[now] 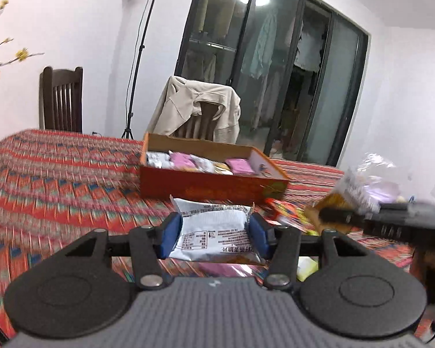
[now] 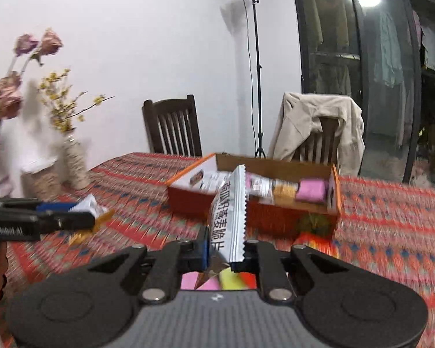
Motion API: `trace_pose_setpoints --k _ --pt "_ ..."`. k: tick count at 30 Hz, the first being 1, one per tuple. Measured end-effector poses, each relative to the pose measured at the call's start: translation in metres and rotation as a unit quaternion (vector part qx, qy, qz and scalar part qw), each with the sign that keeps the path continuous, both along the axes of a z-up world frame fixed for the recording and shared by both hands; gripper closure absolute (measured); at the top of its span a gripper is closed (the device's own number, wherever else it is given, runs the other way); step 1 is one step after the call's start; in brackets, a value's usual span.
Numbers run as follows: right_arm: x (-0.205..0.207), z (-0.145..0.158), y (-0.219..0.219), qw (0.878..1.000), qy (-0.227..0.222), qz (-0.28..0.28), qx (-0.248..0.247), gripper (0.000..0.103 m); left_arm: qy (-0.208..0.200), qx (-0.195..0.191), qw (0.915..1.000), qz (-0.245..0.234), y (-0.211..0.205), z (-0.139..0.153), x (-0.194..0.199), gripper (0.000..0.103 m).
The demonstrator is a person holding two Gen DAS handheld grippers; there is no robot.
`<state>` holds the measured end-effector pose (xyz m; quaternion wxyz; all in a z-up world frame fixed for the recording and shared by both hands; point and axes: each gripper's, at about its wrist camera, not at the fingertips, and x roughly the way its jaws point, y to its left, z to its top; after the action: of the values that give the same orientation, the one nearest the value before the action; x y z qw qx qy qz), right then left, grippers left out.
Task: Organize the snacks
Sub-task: 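Grasp a white packet with the left tool while the right tool grasps a cracker packet, then carry both packets into the orange box and open both tools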
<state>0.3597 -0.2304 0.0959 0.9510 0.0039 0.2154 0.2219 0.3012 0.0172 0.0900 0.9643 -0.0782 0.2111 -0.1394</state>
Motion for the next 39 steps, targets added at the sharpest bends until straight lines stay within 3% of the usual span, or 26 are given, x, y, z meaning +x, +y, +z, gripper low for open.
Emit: trace_pose_setpoints --k 4,11,17,21,26,30,35,39 --pt "-0.063 -0.018 -0.023 1.000 0.024 0.004 0.015 0.090 0.018 -0.031 0.9993 -0.004 -0.017 -0.006 -0.049 0.049" --pt "-0.142 -0.049 -0.061 0.998 0.048 -0.009 0.044 0.090 0.022 -0.018 0.9994 -0.017 -0.044 -0.006 -0.102 0.049" --pt "-0.169 -0.050 -0.083 0.997 0.034 -0.029 0.070 0.090 0.012 -0.008 0.9994 -0.031 -0.060 -0.001 -0.112 0.049" --pt "-0.165 -0.047 -0.087 0.996 0.028 -0.037 0.076 0.090 0.007 -0.009 0.9993 -0.036 -0.062 0.003 -0.101 0.049" --pt "-0.142 -0.046 -0.090 0.996 0.033 -0.041 0.069 0.090 0.003 -0.016 0.9985 -0.053 -0.063 0.014 -0.060 0.049" --pt "-0.103 -0.032 -0.090 0.997 0.027 -0.022 0.066 0.090 -0.008 -0.015 0.9979 -0.063 -0.063 0.032 0.000 0.049" --pt "-0.015 0.000 -0.087 0.998 0.005 0.009 0.069 0.090 -0.026 0.010 0.9973 -0.068 -0.069 0.052 0.093 0.049" --pt "0.079 0.015 -0.081 0.995 0.018 0.029 0.095 0.090 0.010 -0.003 0.9970 -0.077 -0.079 0.052 0.186 0.049"
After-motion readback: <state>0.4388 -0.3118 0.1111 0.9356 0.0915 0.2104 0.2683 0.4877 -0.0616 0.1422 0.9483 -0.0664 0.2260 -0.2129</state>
